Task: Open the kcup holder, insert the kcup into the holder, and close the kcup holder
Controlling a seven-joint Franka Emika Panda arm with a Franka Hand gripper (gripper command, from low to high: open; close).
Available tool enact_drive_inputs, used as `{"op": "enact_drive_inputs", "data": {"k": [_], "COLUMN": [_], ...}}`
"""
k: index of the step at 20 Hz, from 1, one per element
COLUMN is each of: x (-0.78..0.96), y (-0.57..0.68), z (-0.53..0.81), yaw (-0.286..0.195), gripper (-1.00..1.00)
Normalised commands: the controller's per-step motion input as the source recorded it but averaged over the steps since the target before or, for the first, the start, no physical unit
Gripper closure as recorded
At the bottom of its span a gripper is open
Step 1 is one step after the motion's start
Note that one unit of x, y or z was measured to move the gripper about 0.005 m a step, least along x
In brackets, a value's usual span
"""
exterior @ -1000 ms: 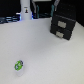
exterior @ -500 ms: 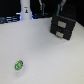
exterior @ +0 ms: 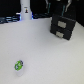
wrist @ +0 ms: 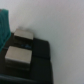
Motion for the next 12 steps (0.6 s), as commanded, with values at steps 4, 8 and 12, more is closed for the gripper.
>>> {"op": "enact_drive_inputs", "data": {"k": [4, 8, 12], "x": [-0.34, -0.27, -0.15], "y": [0.7, 0.64, 0.5], "z": [-0.15, -0.24, -0.34], "yaw": [-0.145, -0.134, -0.105], "gripper": [-1.0, -1.0, -1.0]}}
